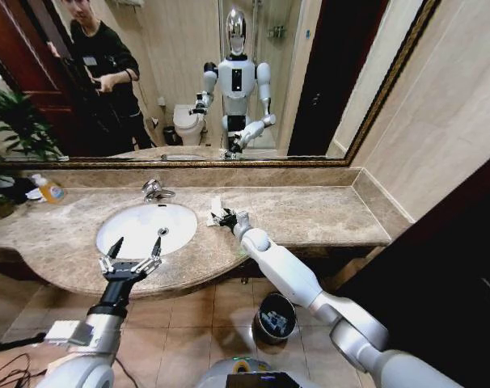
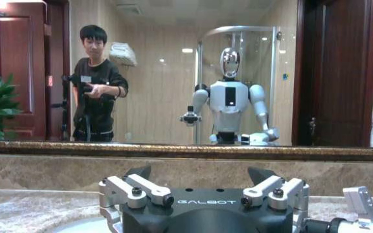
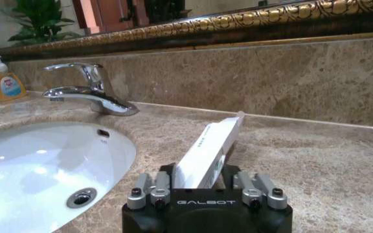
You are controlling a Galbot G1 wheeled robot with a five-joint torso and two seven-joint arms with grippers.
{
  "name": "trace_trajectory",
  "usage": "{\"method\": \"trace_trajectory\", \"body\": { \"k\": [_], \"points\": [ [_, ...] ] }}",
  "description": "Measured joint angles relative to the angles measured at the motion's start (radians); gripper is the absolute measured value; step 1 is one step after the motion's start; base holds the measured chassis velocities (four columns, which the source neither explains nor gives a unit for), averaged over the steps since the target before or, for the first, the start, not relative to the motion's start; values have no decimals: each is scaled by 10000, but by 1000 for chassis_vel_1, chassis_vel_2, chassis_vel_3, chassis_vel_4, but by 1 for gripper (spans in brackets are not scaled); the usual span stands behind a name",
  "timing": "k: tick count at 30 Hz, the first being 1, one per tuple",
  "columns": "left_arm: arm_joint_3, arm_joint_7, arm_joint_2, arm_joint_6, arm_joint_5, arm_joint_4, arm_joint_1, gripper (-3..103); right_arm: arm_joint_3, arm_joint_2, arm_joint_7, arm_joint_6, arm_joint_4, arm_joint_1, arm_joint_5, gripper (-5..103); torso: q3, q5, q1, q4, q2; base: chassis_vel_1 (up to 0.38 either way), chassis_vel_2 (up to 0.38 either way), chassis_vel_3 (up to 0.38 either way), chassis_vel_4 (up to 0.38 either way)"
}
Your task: Pick up the trash from the sink and place it in the trash bin.
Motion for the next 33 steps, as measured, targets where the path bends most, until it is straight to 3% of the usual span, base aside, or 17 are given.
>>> {"method": "trace_trajectory", "body": {
  "k": [1, 3, 11, 17, 27, 33],
  "points": [
    [0, 0, 0, 0, 0, 0, 0, 100, 2, 8, 0, 26, -10, -9, -6, 41, 0, 0, 0, 0, 0, 0, 0, 0, 0],
    [0, 0, 0, 0, 0, 0, 0, 100, 4, 11, -1, 49, -13, -19, -15, 41, 0, 0, 0, 0, 0, 0, 0, 0, 0],
    [0, 0, 0, 0, 0, 0, 0, 100, 21, -18, -30, 145, 105, -119, -42, 3, 0, 0, 0, 0, 0, 0, 0, 0, 0],
    [0, 0, 0, 0, 0, 0, 0, 100, 94, -316, -40, 141, 699, -305, -42, 1, 0, 0, 0, 1, -1, 0, 0, 0, 0],
    [0, 0, 0, 0, 0, 0, 0, 100, 729, -1850, -278, 166, 3229, -1280, 5, 0, 0, 2, 0, 0, 0, 0, 0, 0, 0],
    [-1, -2, 0, 0, 0, 0, 0, 100, 1857, -2814, -919, 504, 4330, -2628, -116, 0, 0, 3, 0, 1, 0, 0, 0, 0, 0]
  ]
}}
